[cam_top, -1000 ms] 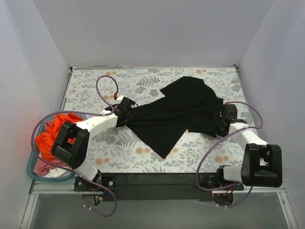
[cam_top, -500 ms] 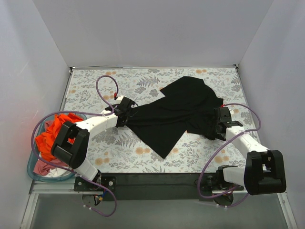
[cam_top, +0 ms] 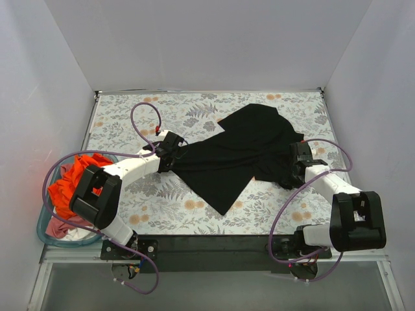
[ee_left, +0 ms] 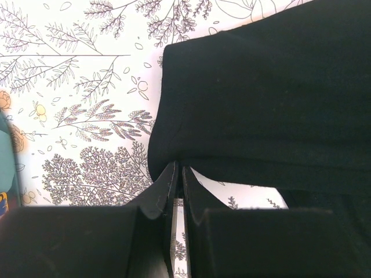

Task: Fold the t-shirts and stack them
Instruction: Flatten the tshirt out

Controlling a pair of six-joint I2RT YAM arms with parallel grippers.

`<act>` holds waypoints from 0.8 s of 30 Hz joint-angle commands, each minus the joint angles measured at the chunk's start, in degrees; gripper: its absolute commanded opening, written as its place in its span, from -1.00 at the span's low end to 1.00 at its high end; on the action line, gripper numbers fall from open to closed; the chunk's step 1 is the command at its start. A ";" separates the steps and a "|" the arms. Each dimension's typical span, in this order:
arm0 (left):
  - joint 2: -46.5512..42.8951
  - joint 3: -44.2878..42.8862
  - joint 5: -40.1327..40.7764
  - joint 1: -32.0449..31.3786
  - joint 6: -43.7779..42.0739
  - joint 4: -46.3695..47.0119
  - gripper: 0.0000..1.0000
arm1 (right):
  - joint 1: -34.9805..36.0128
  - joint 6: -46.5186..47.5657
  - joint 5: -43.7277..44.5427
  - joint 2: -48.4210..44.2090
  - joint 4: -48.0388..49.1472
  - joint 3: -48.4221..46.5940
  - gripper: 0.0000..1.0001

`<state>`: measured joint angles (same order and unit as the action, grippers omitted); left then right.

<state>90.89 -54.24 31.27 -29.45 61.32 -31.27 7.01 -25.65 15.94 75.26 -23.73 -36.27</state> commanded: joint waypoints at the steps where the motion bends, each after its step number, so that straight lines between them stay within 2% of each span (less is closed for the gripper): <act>1: -3.18 -0.25 0.20 0.27 -0.15 0.15 -1.00 | 0.11 -0.72 -1.53 2.69 0.79 -0.56 -0.13; 6: -3.00 -0.25 0.37 0.27 -0.32 0.15 -1.00 | 0.11 -1.24 -2.06 4.19 0.17 1.03 -0.22; 7: -3.09 -0.17 0.37 0.36 -0.32 0.15 -1.00 | 0.11 -1.42 -1.97 4.36 0.08 1.11 -0.31; 9: -3.09 -0.17 0.20 0.36 -0.15 0.15 -1.00 | 0.11 -1.42 -1.97 4.63 0.17 1.12 -0.35; 12: -2.74 0.01 0.37 0.27 -0.24 0.24 -1.00 | 0.20 -1.42 -2.06 5.24 0.35 1.03 -0.52; 15: -2.82 0.18 0.81 0.27 -0.24 0.15 -1.00 | 0.11 -1.33 -2.58 6.38 1.05 1.29 -0.79; 16: -3.09 0.36 0.90 0.27 -0.24 0.59 -1.00 | 0.03 -1.25 -2.76 7.08 1.14 1.20 -0.94; 20: -1.52 -0.16 2.39 0.27 -0.41 1.21 -1.00 | 0.03 -0.11 -2.24 6.74 1.40 0.06 -0.97; 24: 1.38 -5.08 5.55 0.71 0.03 -1.86 -1.00 | -0.58 1.30 1.10 3.14 0.35 -4.06 -0.97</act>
<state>91.57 -55.24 32.47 -29.41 61.30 -32.05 7.14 -25.82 13.69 78.65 -22.15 -38.72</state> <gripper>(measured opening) 0.020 0.031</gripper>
